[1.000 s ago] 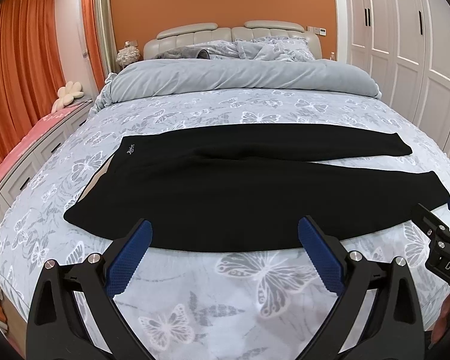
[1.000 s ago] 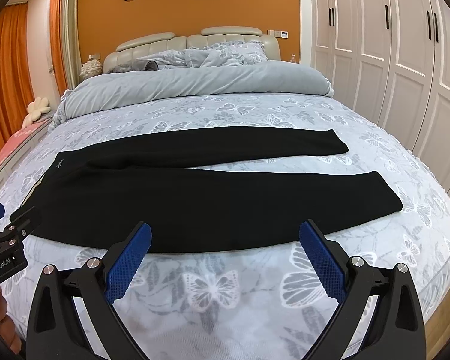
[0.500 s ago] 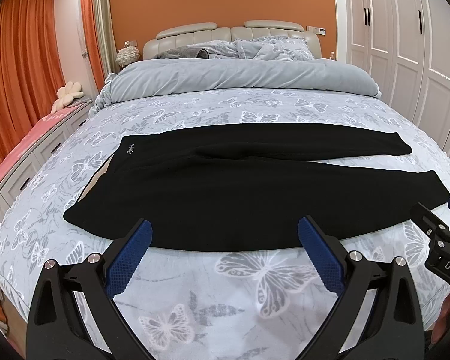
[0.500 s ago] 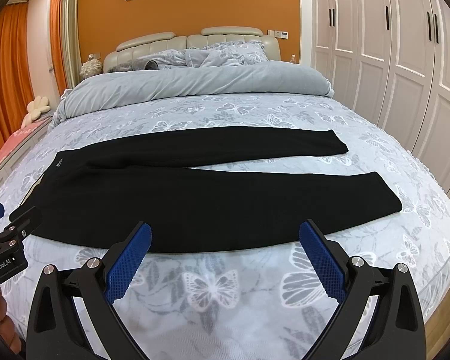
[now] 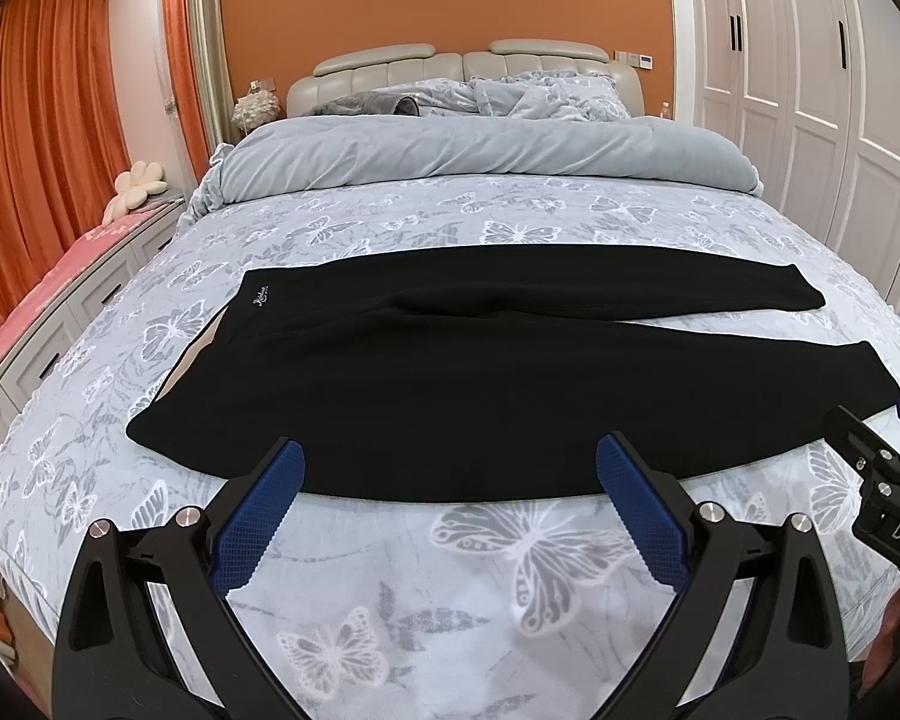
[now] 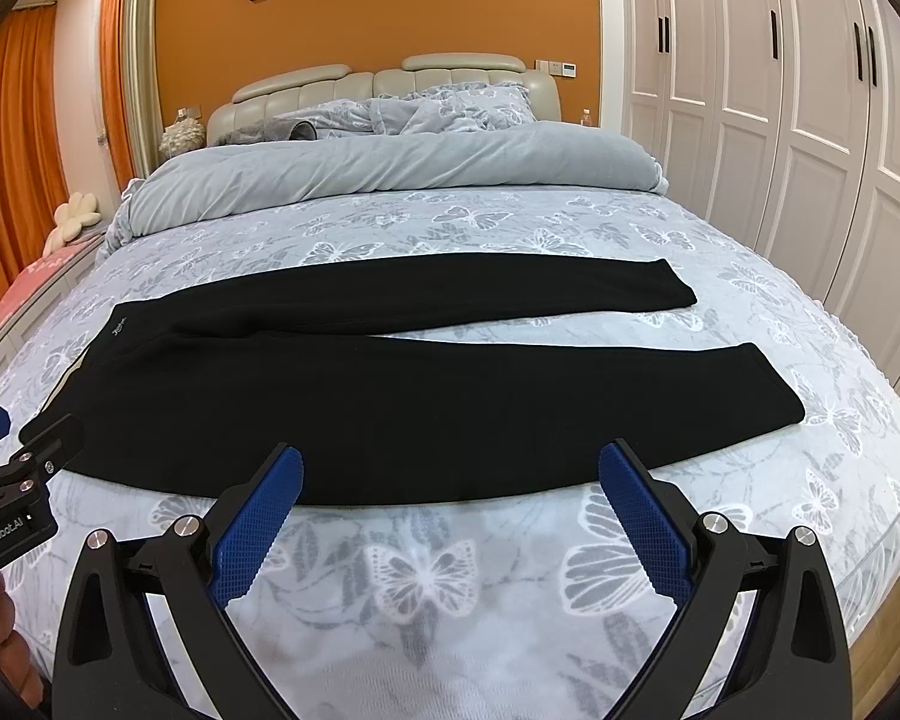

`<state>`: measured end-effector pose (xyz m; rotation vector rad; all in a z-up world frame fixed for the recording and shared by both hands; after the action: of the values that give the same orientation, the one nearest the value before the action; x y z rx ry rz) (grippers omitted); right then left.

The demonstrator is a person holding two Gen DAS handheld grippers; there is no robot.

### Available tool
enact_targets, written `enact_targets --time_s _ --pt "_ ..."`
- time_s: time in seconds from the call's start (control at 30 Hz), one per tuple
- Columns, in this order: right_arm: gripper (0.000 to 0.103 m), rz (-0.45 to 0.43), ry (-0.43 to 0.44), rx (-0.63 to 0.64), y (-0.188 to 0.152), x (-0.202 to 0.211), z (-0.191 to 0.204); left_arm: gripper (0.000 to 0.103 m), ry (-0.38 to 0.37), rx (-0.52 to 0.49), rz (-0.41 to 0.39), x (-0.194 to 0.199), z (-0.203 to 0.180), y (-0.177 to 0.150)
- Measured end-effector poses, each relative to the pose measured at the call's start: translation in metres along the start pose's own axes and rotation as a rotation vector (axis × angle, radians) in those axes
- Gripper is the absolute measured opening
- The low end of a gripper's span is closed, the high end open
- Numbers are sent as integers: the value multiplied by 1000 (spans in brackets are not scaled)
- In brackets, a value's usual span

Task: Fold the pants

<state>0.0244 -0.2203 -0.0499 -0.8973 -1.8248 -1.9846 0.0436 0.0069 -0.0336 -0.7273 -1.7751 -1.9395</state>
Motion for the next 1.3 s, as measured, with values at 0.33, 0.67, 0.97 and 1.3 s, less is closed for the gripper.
enact_targets --time_s 0.33,0.67,0.97,1.3 --pt "97 0 -1 0 0 0 0 96 -1 0 0 0 0 0" --pt "97 1 0 2 -1 0 1 96 -1 0 1 0 1 0" --pt "97 12 14 -1 -1 -3 1 96 -3 0 3 0 0 -1" --pt "97 72 19 -1 47 -39 -67 98 -132 24 77 -34 29 29"
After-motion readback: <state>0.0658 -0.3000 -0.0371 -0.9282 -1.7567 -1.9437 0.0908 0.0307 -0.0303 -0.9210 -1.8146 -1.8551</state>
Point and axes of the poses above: each gripper's, at about its wrist camera, not at the fingertips, and x roughly against the way its jaws point, z to its left, y to its top, the point moved 5 cm from there along -x, roughly the way its jaws point, and after that the axes turned 3 degrees about -y, right-handed, at the moved point
